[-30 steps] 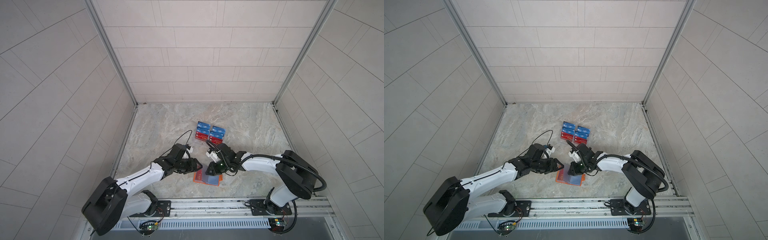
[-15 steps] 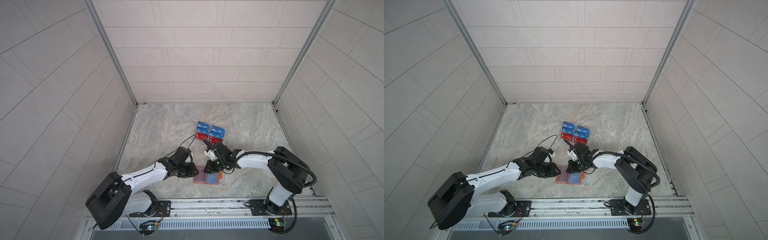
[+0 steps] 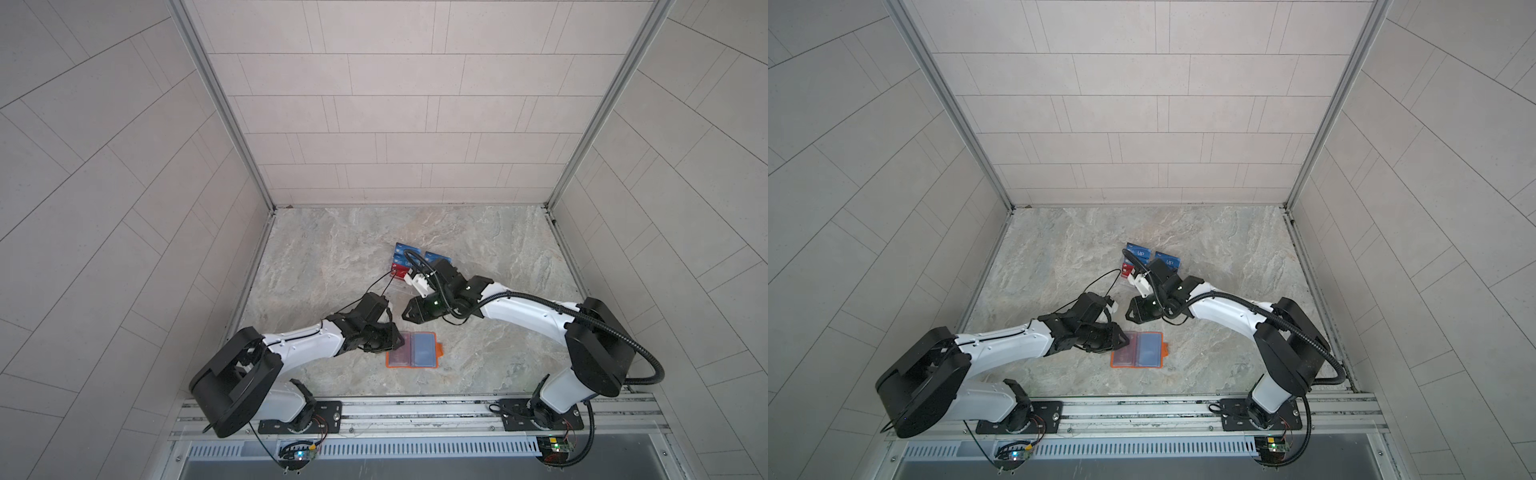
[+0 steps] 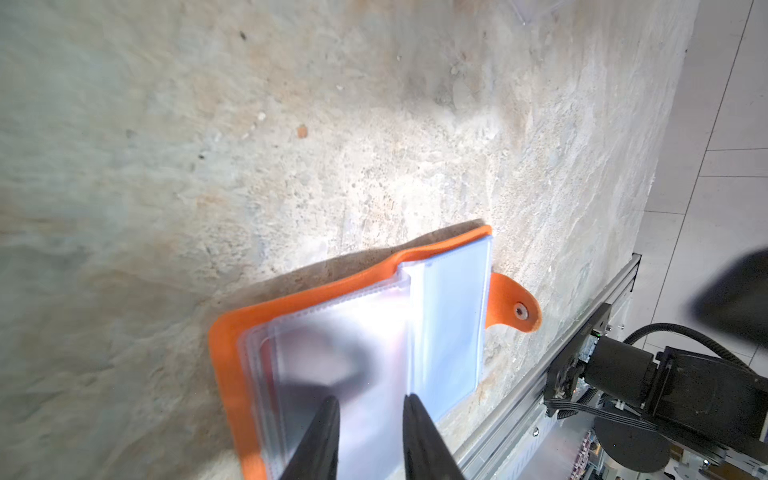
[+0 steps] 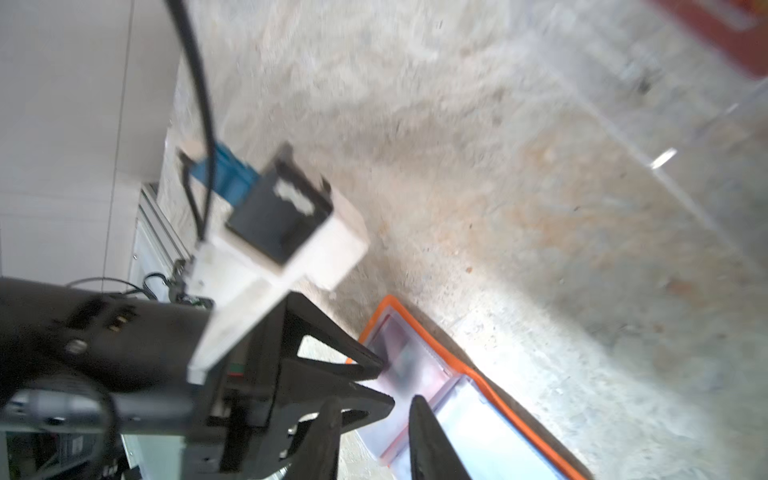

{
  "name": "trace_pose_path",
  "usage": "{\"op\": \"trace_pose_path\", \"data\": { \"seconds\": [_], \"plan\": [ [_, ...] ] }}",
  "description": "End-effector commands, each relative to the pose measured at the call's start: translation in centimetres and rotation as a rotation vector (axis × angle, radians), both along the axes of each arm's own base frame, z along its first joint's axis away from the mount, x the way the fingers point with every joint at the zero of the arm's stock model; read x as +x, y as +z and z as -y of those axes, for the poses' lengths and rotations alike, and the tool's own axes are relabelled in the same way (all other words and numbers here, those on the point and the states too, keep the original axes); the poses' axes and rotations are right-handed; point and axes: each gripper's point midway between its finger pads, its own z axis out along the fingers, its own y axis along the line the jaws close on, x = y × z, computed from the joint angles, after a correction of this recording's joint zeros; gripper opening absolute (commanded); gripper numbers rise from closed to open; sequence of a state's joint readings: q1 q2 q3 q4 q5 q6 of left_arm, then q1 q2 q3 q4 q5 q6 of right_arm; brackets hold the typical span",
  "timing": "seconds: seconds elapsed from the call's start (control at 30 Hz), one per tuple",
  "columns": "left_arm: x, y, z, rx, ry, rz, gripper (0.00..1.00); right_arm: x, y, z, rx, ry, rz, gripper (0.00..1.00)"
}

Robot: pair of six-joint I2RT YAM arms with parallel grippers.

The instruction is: Put the credit cards into the card holder

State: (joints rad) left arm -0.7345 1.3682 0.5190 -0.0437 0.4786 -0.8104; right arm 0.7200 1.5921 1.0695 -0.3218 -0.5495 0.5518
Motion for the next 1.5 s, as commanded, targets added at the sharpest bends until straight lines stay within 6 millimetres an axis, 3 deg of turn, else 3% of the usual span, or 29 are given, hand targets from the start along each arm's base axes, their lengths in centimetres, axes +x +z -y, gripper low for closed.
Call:
{"op": "trace_pose_path", "data": {
  "seconds": [0.0,0.1,0.23,0.47,0.73,0.9,1.23,1.47],
  "plan": [
    [0.7,0.6,0.5,-0.009,-0.015,0.041,0.31,1.3,-0.3,2.6,-0.088,0.010,-0.006,0.35],
    [0.7,0.2,-0.4,0.050,-0.015,0.054,0.32,4.2,1.6,3.8,-0.089,-0.036,0.015,0.34],
    [0.2,-0.5,-0.8,0.057,-0.020,0.041,0.33,6.3,3.9,4.8,-0.142,-0.039,0.107,0.37],
    [0.3,-0.7,-0.8,0.076,-0.031,0.044,0.34,8.4,3.8,6.0,-0.199,-0.005,0.092,0.38],
    [0.3,-1.1,-0.9,0.106,-0.040,0.026,0.34,11.7,3.9,8.7,-0.279,0.003,0.130,0.42],
    [0.2,-1.7,-0.7,0.100,-0.041,0.004,0.35,12.5,3.5,9.2,-0.305,0.036,0.112,0.38],
    [0.0,-1.8,-0.7,0.094,-0.039,-0.008,0.34,11.4,1.7,6.9,-0.331,0.203,0.094,0.31],
    [0.1,-1.5,-0.1,0.061,-0.034,-0.012,0.35,12.6,0.0,8.0,-0.433,0.186,0.108,0.31]
  ]
}}
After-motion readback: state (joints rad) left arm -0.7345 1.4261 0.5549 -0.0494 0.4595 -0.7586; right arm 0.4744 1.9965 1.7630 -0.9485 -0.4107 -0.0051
